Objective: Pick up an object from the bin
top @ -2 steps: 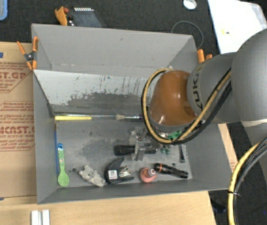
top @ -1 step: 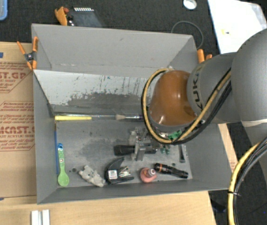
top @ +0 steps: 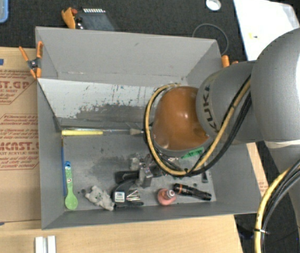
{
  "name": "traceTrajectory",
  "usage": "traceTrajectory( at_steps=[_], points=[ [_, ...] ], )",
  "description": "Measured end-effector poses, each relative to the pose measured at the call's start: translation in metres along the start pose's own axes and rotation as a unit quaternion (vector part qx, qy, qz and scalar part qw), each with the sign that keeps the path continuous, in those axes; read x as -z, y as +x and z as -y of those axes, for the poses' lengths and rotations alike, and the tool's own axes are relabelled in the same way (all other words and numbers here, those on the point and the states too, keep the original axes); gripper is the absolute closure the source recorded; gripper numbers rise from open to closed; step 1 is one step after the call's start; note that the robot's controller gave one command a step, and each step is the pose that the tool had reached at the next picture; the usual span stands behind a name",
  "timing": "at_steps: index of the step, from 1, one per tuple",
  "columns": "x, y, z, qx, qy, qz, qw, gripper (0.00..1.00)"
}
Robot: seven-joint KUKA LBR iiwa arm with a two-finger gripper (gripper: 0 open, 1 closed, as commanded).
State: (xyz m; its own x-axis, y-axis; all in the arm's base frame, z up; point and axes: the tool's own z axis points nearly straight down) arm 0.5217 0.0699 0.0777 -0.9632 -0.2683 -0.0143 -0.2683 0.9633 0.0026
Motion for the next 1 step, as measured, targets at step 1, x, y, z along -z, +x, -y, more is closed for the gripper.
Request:
traceTrajectory(
  at_steps=[1],
  points=[
    [0.0000, 0.0000, 0.0000, 0.000, 0.000, 0.0000, 1.0000, 1.00]
  ],
)
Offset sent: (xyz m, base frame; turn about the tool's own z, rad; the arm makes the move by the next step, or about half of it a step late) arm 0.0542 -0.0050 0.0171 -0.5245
